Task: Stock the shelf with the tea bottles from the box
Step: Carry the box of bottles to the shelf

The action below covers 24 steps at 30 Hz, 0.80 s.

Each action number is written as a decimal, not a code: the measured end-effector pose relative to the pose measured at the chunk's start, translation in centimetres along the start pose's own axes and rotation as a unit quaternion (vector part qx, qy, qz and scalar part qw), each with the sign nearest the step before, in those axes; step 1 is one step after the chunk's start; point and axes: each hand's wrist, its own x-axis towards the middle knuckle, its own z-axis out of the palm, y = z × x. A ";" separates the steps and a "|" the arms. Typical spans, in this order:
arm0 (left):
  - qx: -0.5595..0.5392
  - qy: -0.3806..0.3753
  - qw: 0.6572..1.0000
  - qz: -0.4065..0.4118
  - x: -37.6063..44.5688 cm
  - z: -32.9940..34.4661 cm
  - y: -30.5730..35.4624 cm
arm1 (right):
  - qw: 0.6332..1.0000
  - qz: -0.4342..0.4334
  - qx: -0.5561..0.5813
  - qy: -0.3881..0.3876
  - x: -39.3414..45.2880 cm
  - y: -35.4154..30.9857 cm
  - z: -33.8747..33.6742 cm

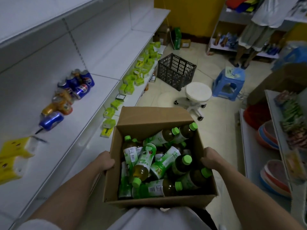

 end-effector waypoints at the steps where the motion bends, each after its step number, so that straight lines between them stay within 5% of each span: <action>1: -0.001 -0.005 1.000 -0.003 1.3 -0.7 1.2 | 1.000 -0.001 -0.001 -0.008 1.5 -0.5 -0.9; 12: -0.017 0.004 0.999 -0.040 15.7 -6.0 16.3 | 0.997 -0.030 -0.032 -0.067 22.8 -3.4 -11.0; 24: -0.066 0.104 0.991 -0.055 27.4 -14.4 35.4 | 0.985 -0.152 -0.074 -0.022 47.1 -12.4 -32.9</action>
